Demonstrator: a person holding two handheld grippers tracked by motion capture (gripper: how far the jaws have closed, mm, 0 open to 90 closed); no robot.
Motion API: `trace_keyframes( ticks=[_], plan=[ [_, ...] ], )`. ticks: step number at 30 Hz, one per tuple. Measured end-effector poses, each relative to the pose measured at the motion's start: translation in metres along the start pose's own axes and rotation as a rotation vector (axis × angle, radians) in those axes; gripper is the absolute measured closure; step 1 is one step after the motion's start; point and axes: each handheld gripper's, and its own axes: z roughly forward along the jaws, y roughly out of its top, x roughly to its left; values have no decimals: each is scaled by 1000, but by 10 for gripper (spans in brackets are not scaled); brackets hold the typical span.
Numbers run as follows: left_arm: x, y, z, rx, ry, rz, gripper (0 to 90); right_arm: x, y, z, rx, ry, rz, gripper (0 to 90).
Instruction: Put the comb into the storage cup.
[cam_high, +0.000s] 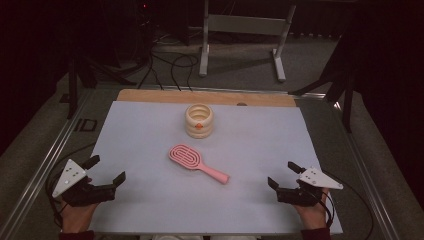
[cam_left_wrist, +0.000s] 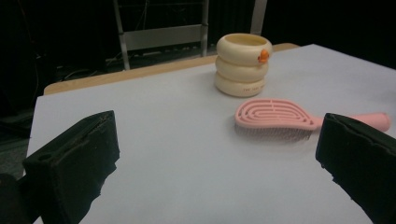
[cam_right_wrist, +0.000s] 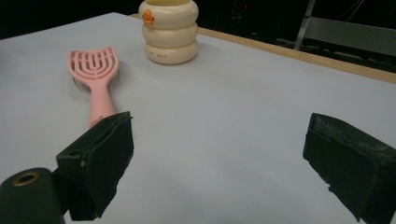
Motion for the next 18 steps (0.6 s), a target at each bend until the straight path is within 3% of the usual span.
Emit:
trace_keyframes(
  ticks=[18],
  plan=[
    [-3,-2,3,-3,-10,-13,2,1,1,6,-1,29,29,87]
  ],
)
